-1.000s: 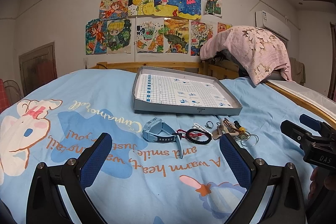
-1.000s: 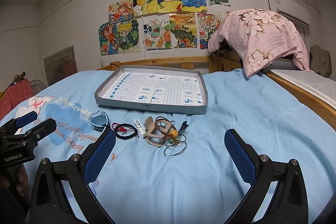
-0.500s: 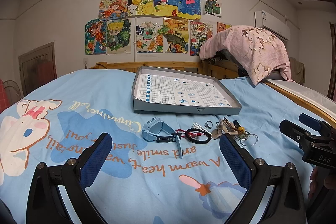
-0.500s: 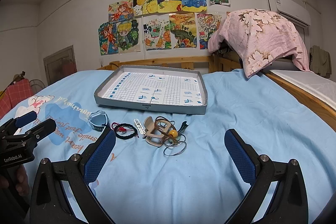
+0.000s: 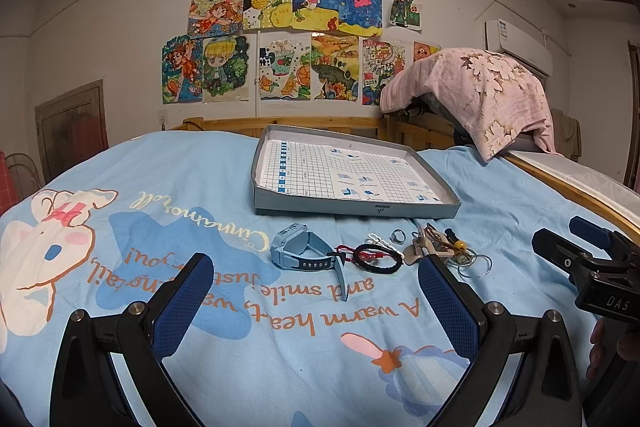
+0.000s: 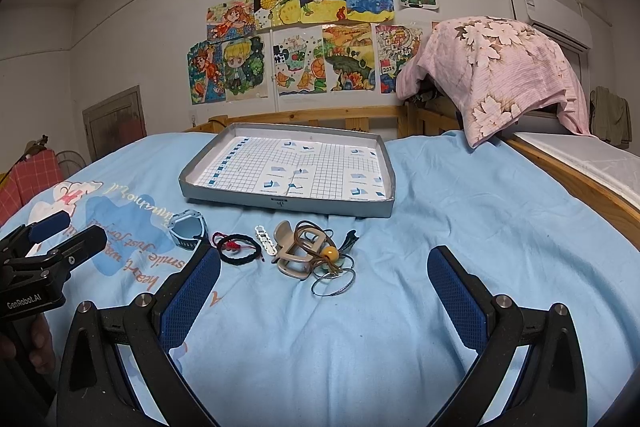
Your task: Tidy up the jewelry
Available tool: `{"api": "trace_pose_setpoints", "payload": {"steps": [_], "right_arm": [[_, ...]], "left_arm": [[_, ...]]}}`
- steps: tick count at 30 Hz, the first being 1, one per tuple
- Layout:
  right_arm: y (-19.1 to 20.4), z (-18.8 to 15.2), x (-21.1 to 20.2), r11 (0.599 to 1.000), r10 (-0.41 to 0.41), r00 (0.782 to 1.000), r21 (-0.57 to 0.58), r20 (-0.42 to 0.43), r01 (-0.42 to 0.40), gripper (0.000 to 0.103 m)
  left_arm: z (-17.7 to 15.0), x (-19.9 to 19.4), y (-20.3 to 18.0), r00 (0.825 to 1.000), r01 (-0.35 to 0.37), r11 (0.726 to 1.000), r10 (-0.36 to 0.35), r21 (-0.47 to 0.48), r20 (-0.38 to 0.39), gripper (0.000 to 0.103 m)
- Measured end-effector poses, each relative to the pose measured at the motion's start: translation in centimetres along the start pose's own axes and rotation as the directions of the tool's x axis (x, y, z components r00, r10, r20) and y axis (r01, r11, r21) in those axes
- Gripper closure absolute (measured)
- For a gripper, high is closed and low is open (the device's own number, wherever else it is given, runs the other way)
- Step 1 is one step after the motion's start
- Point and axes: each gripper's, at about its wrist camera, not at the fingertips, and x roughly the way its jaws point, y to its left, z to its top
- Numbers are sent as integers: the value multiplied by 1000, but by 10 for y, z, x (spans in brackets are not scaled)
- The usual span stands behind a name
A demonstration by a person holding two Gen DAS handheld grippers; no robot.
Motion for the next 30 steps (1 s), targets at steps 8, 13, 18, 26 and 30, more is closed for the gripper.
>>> {"api": "trace_pose_setpoints", "payload": {"steps": [8, 13, 18, 26, 30], "right_arm": [[0, 0, 0, 1000, 0, 1000, -1, 0, 0, 1], [0, 0, 0, 1000, -2, 1000, -5, 0, 2, 1], [-1, -1, 1, 1000, -2, 1000, -10, -3, 2, 1], [-4, 2, 4, 998, -22, 1000, -54, -7, 21, 1], [-2, 9, 12, 997, 29, 999, -70, -26, -31, 1]], "left_arm": [[0, 0, 0, 1000, 1, 1000, -1, 1, -1, 0], [-1, 0, 0, 1000, 1, 1000, -1, 0, -2, 0], [-11, 10, 6, 1000, 2, 1000, -3, -21, -28, 0], [-7, 29, 32, 993, -28, 993, 14, -116, -116, 0], [1, 46, 44, 984, -35, 989, 9, -145, -177, 0]]}}
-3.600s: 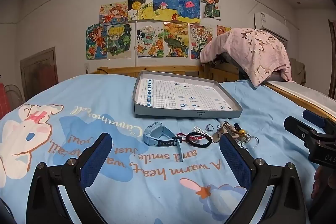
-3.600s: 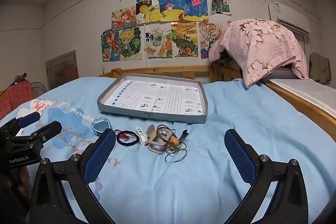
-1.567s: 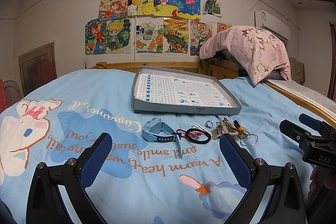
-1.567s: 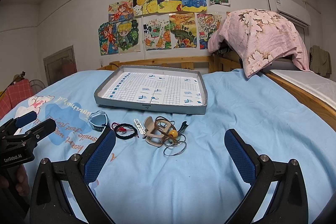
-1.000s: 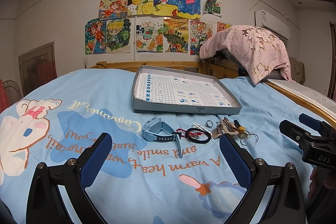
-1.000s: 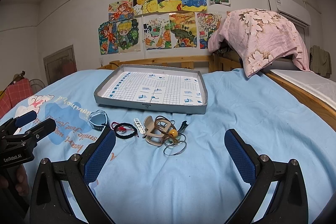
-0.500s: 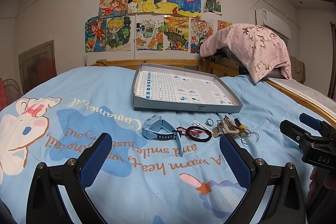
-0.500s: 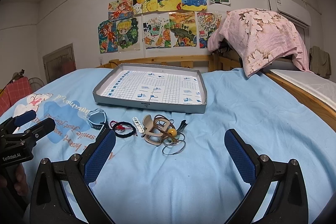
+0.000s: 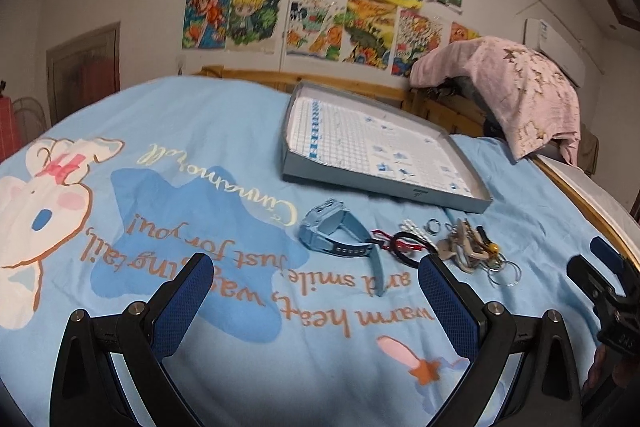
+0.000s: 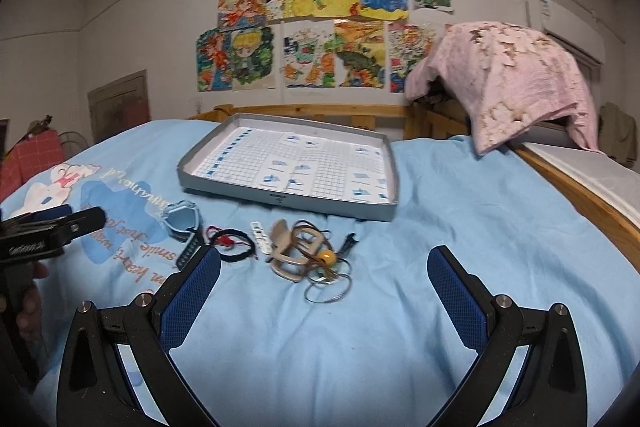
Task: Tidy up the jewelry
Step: 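Reach the left tool to the light-blue watch and close on its band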
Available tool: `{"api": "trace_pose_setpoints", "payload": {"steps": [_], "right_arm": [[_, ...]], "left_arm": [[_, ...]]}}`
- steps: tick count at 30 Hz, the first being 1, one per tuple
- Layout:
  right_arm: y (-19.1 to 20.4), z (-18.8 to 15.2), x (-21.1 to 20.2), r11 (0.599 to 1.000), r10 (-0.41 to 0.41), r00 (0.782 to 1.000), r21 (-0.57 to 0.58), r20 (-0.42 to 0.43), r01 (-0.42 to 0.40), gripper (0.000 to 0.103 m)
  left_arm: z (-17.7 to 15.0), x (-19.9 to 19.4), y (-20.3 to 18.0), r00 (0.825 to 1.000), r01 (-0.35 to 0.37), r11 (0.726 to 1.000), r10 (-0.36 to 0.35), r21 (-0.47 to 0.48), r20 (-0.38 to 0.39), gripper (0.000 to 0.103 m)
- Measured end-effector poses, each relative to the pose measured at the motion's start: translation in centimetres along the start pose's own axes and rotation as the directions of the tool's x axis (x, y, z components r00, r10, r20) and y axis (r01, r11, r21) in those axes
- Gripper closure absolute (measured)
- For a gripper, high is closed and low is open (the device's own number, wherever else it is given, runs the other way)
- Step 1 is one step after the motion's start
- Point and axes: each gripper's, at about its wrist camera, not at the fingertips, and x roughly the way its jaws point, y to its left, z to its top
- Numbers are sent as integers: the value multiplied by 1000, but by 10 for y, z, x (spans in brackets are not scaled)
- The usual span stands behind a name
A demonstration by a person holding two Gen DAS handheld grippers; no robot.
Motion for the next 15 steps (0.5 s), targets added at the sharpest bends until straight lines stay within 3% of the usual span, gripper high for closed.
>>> {"api": "trace_pose_setpoints", "payload": {"steps": [6, 15], "right_arm": [[12, 10, 20, 996, 90, 996, -20, -27, -90, 2], [43, 26, 55, 987, 153, 988, -57, -5, -153, 6]], "left_arm": [[18, 26, 11, 999, -5, 1000, 3, -29, -44, 0], [42, 40, 9, 999, -28, 999, 28, -15, 31, 0]]}}
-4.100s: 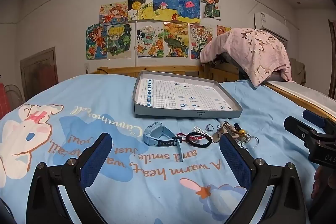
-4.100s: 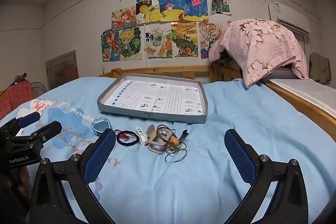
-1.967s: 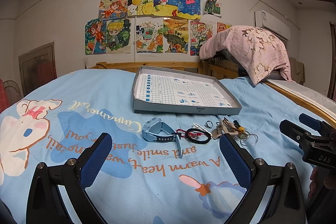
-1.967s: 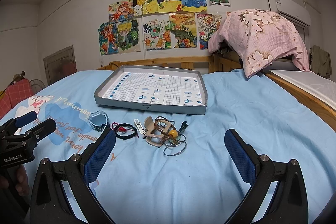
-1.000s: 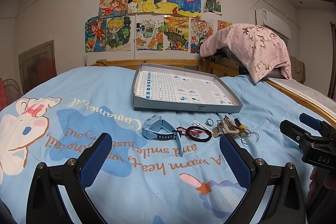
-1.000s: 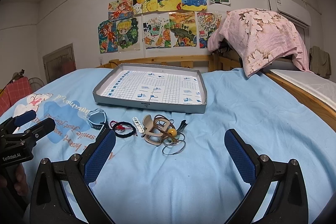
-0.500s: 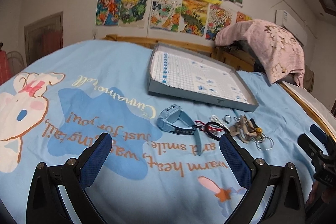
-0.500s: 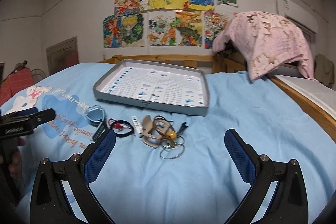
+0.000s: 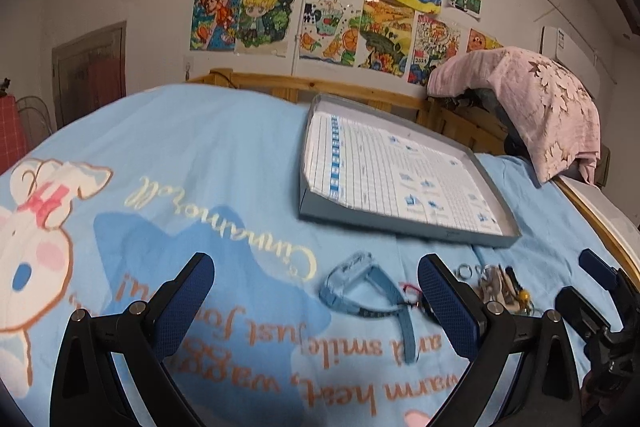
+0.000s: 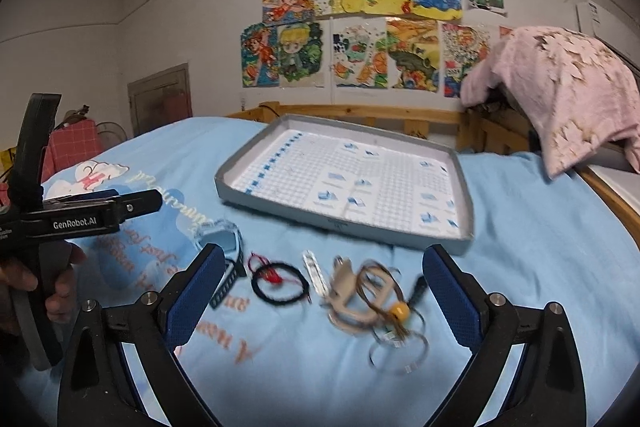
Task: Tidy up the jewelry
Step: 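Reach the left tool to the light-blue watch and close on its band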
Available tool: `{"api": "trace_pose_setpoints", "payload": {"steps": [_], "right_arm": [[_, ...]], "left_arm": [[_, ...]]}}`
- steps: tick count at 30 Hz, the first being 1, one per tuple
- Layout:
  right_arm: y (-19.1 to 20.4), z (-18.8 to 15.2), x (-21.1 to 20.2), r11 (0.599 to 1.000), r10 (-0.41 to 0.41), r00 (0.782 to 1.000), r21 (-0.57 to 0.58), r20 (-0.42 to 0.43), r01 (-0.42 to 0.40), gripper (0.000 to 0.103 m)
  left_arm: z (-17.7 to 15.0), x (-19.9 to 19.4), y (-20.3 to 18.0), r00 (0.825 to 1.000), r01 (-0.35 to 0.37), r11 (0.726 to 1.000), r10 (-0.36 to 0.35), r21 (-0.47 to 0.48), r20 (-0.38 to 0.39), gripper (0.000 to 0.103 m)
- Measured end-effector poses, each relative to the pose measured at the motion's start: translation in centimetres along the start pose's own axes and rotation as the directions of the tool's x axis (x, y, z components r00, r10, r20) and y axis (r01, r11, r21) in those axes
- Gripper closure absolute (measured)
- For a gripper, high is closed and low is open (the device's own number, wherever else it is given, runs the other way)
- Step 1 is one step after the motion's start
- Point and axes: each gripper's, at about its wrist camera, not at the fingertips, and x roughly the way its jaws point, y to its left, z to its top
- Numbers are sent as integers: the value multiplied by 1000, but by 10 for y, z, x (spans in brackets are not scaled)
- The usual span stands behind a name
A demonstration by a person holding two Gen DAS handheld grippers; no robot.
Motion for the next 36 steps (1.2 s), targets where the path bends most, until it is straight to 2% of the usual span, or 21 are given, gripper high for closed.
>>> {"api": "trace_pose_setpoints", "payload": {"steps": [2, 8, 11, 13, 16, 22, 27, 34, 36], "right_arm": [[4, 6, 8, 1000, 11, 1000, -8, 9, -11, 8], [11, 21, 34, 999, 37, 999, -24, 23, -36, 23], [10, 23, 49, 998, 57, 998, -22, 1, -57, 40], [9, 20, 61, 997, 78, 996, -9, -34, -79, 57], [8, 11, 75, 994, 105, 991, 10, -88, -105, 66], [14, -4, 98, 991, 128, 974, 1, -185, -130, 74], [18, -14, 112, 990, 129, 958, -14, -254, -138, 83], [27, -19, 125, 983, 154, 933, -47, -326, -178, 83], [29, -20, 129, 982, 151, 924, -57, -353, -182, 83]], "left_arm": [[5, 3, -1, 1000, -3, 1000, 3, 10, 16, 0], [13, 11, -2, 998, -24, 999, 21, 45, 59, 0], [12, 18, 0, 998, -32, 998, 28, 62, 57, 0], [10, 24, 3, 999, -34, 997, 31, 67, 39, 0], [4, 31, 5, 1000, -22, 997, 21, 74, 13, 5], [-8, 51, 0, 998, 30, 993, -23, 117, -67, 20], [-17, 68, -3, 987, 96, 988, -79, 118, -143, 36], [-24, 87, -5, 962, 178, 978, -151, 106, -227, 57], [-25, 89, -6, 956, 198, 975, -171, 98, -238, 60]]}}
